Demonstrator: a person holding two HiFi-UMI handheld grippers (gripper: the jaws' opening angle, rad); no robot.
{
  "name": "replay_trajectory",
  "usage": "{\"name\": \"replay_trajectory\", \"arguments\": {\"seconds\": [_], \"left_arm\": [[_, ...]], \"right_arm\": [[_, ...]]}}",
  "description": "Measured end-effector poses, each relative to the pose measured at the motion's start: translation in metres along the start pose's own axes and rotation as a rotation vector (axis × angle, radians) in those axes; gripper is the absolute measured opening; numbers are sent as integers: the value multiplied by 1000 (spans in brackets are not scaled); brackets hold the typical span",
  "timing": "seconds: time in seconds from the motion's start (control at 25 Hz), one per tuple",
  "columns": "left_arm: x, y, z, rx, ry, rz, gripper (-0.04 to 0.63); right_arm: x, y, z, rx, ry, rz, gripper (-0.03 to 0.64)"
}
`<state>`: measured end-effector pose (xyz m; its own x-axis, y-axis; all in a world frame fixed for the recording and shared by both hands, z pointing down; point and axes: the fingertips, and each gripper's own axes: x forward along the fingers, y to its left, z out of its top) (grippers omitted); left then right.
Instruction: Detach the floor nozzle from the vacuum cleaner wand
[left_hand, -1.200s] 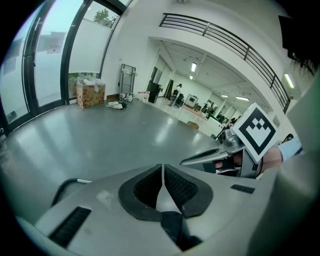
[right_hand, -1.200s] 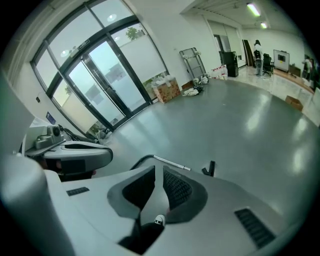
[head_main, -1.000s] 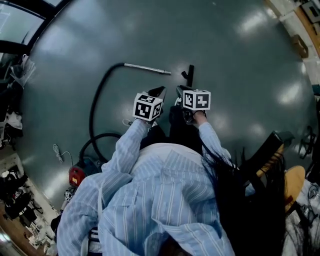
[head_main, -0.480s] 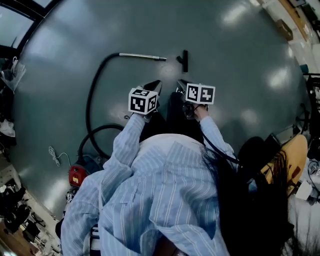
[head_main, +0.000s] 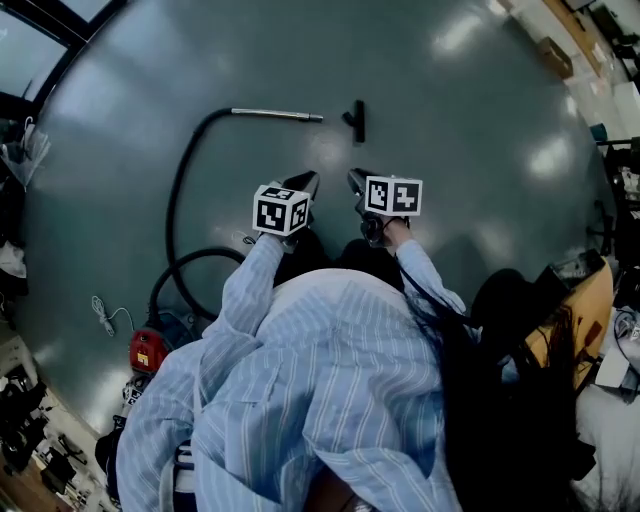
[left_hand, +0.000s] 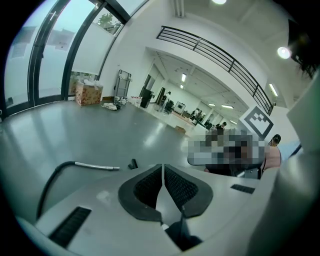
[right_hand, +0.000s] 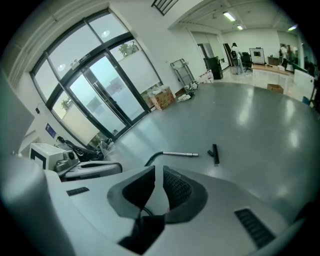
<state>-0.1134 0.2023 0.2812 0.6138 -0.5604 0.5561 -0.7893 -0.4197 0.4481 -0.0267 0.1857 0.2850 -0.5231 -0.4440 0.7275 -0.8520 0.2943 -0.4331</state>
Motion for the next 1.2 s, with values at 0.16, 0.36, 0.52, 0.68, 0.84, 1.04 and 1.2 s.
{"name": "replay_trajectory", "arguments": {"seconds": [0.16, 0.36, 0.52, 0.68, 0.84, 1.04, 1.2], "left_arm": [[0, -22, 3, -31, -50, 20, 20], [5, -72, -7, -77, -102, 50, 20], [3, -104, -46, -120, -123, 92, 20], [-5, -143, -87, -163, -122, 141, 20], [-21, -183, -122, -172, -88, 188, 20], [-41, -194, -147, -208, -97, 224, 20], [-48, -199, -160, -215, -87, 239, 20]], "right_arm": [[-29, -9, -15, 4, -5, 21, 54], [-76, -31, -36, 3, -25, 71, 54], [-94, -55, -78, -81, 26, 63, 55], [-119, -73, -118, -101, 61, 92, 54], [-147, -80, -154, -87, 97, 130, 54], [-151, -69, -189, -117, 137, 164, 54], [-156, -63, -202, -144, 152, 167, 54]]}}
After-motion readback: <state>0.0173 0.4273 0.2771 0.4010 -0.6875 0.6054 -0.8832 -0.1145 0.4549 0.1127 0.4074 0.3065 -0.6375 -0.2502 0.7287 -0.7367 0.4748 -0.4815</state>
